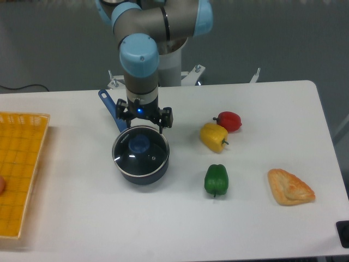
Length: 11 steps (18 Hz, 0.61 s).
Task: Open the lid
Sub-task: 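Move the open gripper over the saucepan's glass lid knob, then lower the gripper onto the blue lid knob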
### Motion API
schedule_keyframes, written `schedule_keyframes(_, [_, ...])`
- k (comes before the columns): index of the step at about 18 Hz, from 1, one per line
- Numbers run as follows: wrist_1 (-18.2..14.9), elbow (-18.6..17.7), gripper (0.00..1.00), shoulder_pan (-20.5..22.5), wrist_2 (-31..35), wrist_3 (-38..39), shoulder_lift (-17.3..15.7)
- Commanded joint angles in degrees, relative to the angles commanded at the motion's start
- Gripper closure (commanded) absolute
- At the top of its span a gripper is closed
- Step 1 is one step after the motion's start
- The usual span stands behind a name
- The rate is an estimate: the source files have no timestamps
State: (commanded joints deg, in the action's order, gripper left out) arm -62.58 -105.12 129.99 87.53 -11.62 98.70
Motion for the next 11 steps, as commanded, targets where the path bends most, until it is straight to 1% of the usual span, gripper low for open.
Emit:
schedule_keyframes(2, [0.18, 0.00, 0.00, 0.00, 1.06, 2.73, 0.27])
schedule_keyframes(4, [0.18, 0.35, 0.00, 0.00, 1.06, 3.53, 0.36])
schedule_keyframes(8, [0.18, 2.10, 0.00, -0.26, 1.41, 7.92, 1.93])
schedule_keyframes(11, [0.18, 3.25, 0.00, -1.49, 2.72, 10.29, 3.60])
